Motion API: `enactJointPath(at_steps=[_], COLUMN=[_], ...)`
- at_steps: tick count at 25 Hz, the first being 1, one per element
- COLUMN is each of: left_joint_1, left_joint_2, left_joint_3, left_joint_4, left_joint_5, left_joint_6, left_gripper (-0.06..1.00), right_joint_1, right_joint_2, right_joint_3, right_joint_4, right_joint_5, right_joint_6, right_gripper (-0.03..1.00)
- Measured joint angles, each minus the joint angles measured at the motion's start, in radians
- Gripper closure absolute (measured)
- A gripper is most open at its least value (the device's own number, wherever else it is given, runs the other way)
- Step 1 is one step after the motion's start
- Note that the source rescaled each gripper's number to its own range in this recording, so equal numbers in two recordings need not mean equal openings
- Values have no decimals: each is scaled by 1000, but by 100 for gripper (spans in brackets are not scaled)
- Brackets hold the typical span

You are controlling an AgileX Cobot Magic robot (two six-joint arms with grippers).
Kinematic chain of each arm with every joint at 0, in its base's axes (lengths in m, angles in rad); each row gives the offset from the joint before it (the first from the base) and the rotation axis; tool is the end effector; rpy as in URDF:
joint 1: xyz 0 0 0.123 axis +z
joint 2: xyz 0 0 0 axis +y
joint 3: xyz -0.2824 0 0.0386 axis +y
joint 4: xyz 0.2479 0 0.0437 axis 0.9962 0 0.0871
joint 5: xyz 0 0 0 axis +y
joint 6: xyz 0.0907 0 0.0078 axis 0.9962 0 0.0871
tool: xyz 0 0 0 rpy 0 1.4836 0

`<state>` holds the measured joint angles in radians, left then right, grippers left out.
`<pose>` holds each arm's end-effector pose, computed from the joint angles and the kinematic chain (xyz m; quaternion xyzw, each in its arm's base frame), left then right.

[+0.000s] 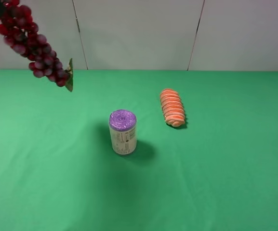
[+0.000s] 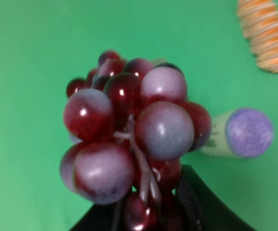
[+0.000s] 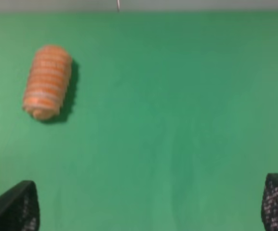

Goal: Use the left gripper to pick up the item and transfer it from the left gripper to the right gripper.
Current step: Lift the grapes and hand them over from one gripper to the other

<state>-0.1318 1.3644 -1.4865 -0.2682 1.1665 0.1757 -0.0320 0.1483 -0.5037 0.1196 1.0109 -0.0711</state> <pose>0.2671 -0.0578 0.4093 0.1318 0.9356 -0.1265 0.3021 0.0203 0.0086 0.2815 -0.0136 0.8753 0.0349 0.4821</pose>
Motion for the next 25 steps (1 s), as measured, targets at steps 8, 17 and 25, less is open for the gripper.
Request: enactJointPath(at_steps=[8,17,25], left_joint_1=[-160,-336,-430], left_joint_2=[188,408,533], left_joint_3=[-148,-369,-507], left_joint_4=[-2,-2,6], left_joint_5=[0,-12,-25], left_joint_6=[116,212,297], left_gripper=[94,94,94], right_joint_1=[0,0,0], right_joint_2=[230,407,552], right_joint_3=[-42,-42,-42], right_joint_4=[217,537,804], right_joint_5=[-239,-373,-402], right_joint_6=[-142,-496,-875], right_gripper=[-3,-3,-3])
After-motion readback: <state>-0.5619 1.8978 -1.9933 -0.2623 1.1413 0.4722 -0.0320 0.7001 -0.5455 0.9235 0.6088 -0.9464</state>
